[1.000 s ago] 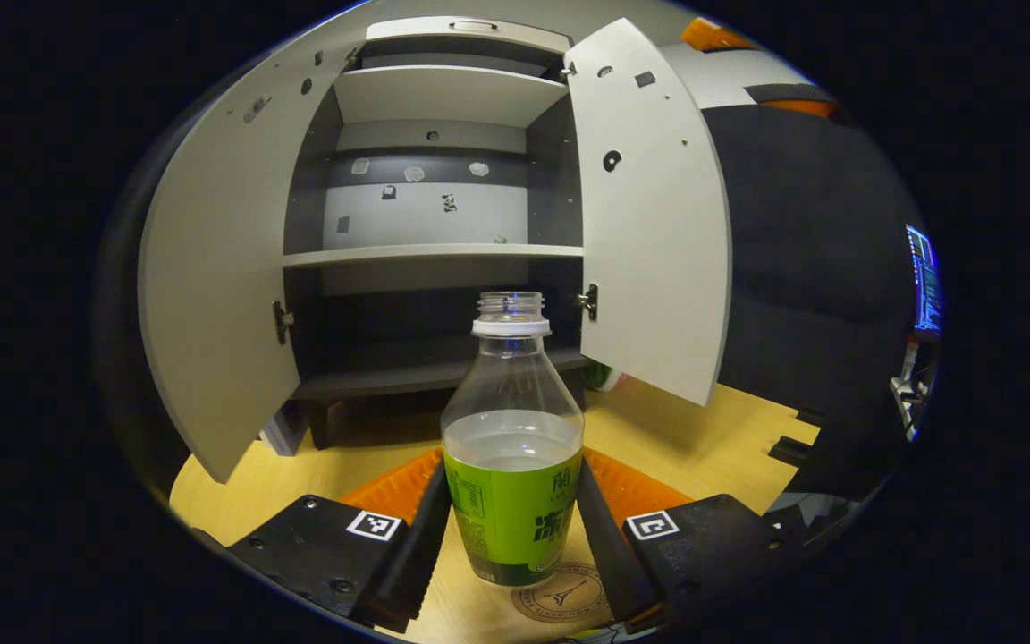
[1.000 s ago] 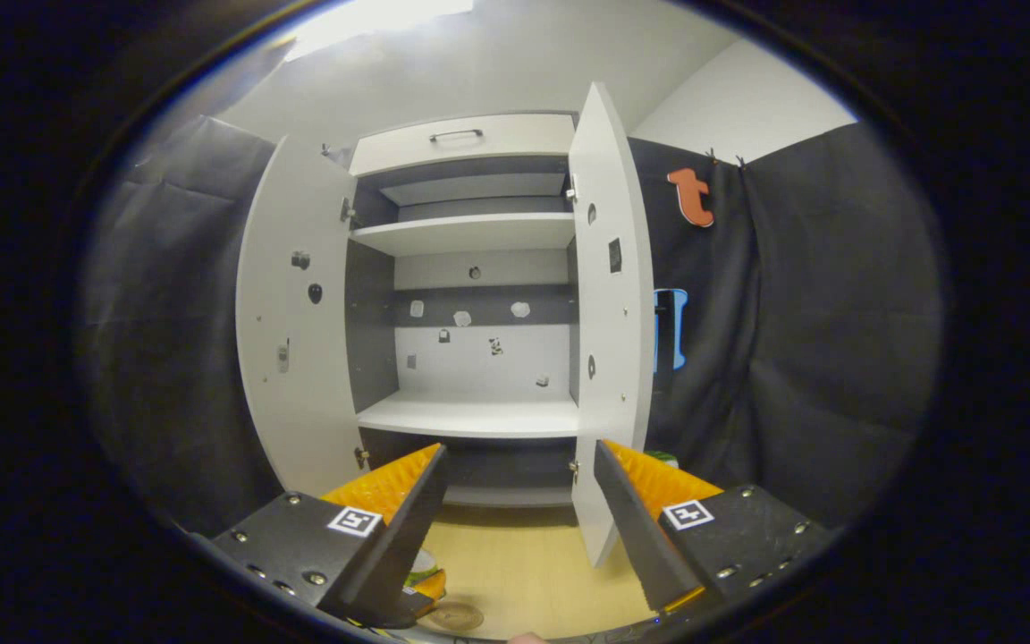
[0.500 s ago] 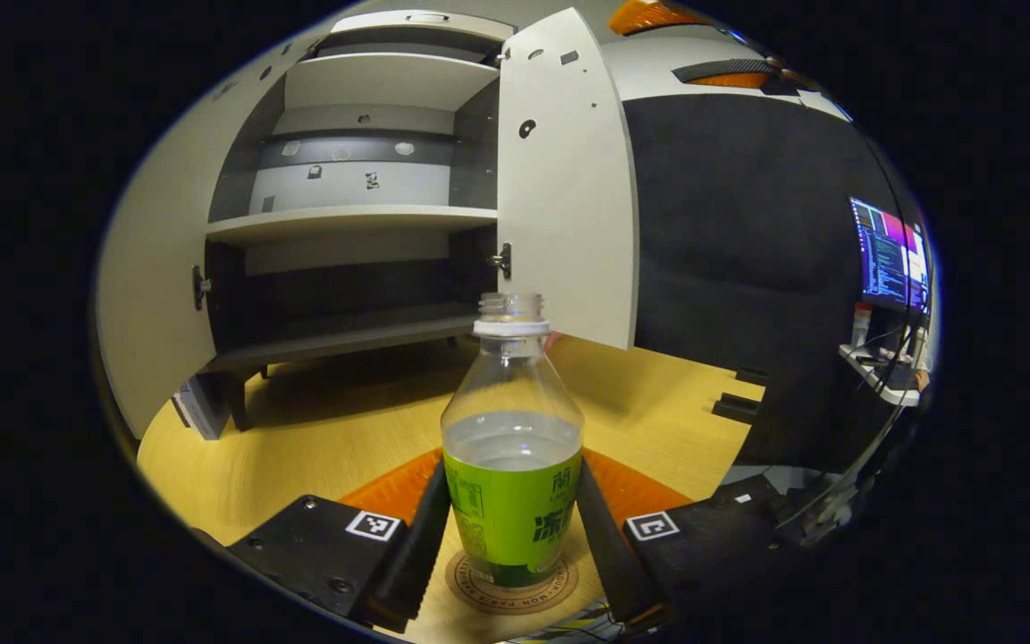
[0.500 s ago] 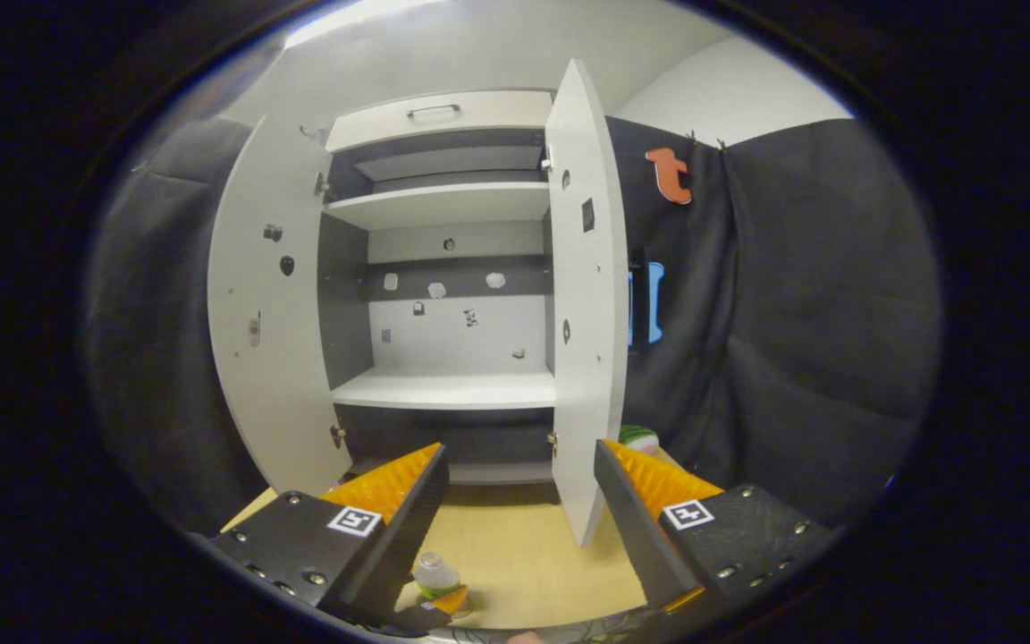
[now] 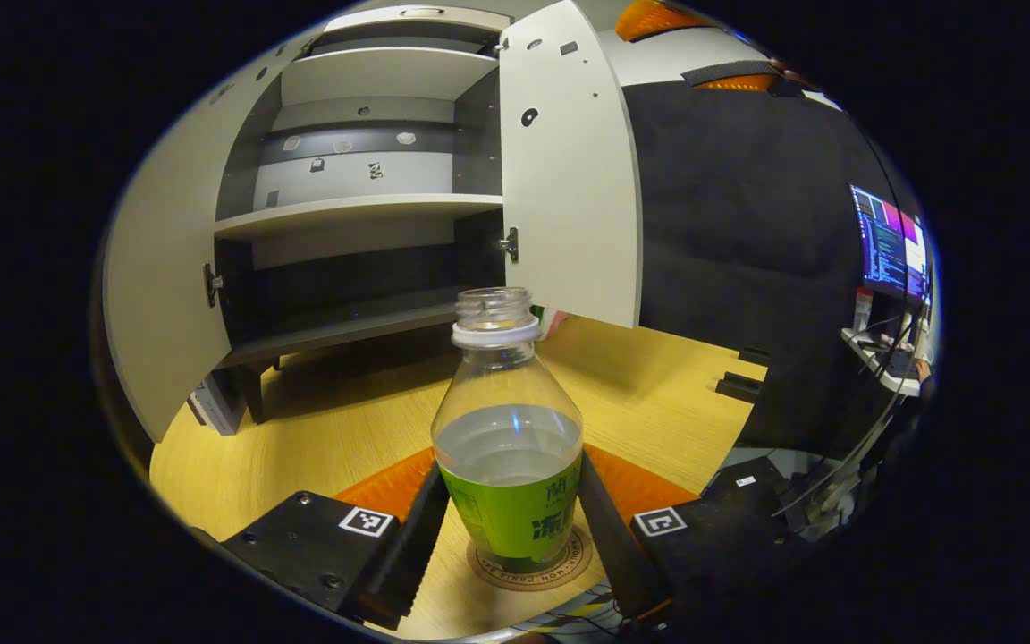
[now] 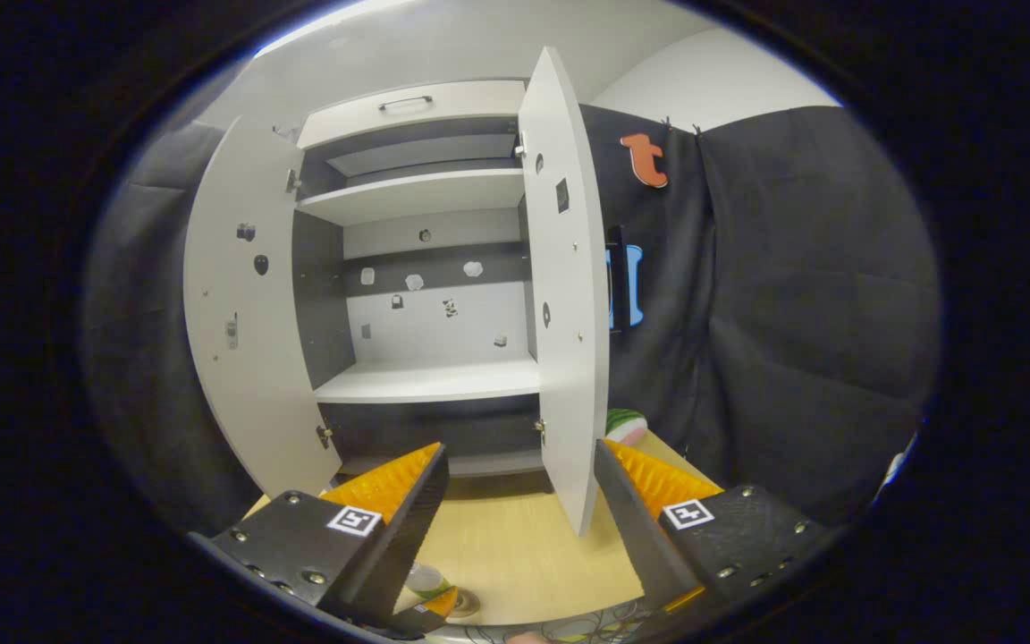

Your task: Grasp the bottle in the cabinet with the left hand and place it on the coaster, then close the right door with the right hand and the left door with the left hand.

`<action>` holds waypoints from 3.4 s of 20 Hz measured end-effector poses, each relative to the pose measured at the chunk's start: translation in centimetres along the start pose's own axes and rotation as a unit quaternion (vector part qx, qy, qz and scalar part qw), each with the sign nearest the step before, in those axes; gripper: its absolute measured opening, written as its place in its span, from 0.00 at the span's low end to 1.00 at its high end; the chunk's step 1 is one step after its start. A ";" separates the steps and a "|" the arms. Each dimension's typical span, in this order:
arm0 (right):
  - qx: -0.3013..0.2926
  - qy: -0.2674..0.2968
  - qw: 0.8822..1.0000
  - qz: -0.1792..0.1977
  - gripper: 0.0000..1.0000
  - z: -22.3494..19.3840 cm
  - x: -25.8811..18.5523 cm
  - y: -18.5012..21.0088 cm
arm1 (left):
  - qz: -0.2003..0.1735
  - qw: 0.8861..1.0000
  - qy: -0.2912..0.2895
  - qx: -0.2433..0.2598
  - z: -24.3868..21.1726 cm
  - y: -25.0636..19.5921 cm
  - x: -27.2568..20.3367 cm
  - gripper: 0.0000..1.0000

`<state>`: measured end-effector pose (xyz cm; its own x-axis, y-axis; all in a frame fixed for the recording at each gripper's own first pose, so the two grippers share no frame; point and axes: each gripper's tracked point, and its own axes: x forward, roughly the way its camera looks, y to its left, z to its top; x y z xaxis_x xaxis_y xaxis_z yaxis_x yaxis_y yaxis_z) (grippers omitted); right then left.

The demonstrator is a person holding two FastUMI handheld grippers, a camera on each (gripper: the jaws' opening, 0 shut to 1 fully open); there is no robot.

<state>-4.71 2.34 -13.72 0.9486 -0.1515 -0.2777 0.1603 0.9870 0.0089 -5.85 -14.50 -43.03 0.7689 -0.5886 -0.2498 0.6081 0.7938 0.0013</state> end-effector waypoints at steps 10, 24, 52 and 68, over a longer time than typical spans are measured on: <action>-0.003 -0.021 1.000 -0.008 0.99 1.0 -1.3 0.5 | -0.017 1.000 -0.020 0.008 4.6 0.6 -0.6 0.92; 0.001 -0.057 0.998 0.024 0.98 3.5 -3.8 -9.0 | 0.095 0.990 -0.068 -0.073 20.1 3.9 -5.2 0.96; 0.034 -0.039 0.999 0.011 0.94 13.2 15.7 -20.0 | 0.236 0.949 -0.204 -0.038 39.1 18.7 -23.7 0.95; -0.062 -0.047 0.996 0.050 0.93 12.7 16.2 -14.0 | 0.242 0.953 -0.180 -0.043 36.9 20.5 -26.3 0.96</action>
<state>11.90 -14.64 -6.14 0.9806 -0.0497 -0.1899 0.0333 0.9955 -0.0887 -6.34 11.58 -0.75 0.9825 -0.1522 0.1070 0.1584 0.9860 -0.0518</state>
